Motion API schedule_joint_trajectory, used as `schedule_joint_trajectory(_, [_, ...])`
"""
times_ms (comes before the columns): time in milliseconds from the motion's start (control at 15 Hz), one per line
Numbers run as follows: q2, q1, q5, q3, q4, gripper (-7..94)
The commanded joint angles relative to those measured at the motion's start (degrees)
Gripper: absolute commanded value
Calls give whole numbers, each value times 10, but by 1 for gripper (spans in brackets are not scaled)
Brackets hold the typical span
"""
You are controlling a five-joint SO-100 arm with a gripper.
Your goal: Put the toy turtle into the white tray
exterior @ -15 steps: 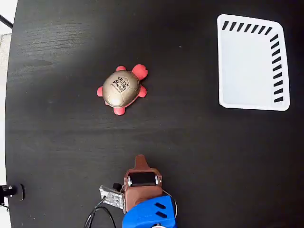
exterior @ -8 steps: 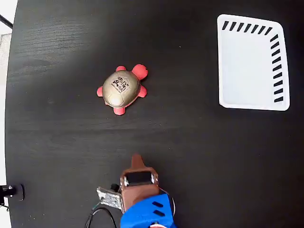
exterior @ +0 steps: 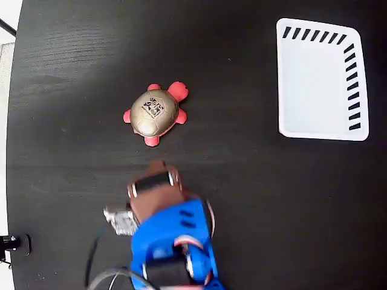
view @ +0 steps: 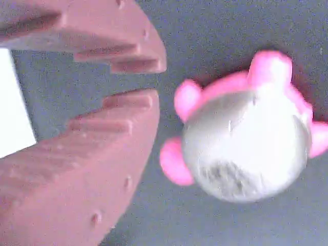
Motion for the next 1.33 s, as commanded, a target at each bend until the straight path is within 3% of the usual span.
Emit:
schedule_joint_trajectory(0, [-100, 14, -60, -139, 13, 0])
schedule_joint_trajectory(333, [-283, 24, -154, -297, 60, 0])
schedule_joint_trajectory(800, [-448, -12, -206, -494, 156, 0])
schedule_joint_trajectory(1067, [-511, 4, -266, -567, 182, 20])
schedule_joint_trajectory(1267, [-532, 14, -294, -572, 195, 48])
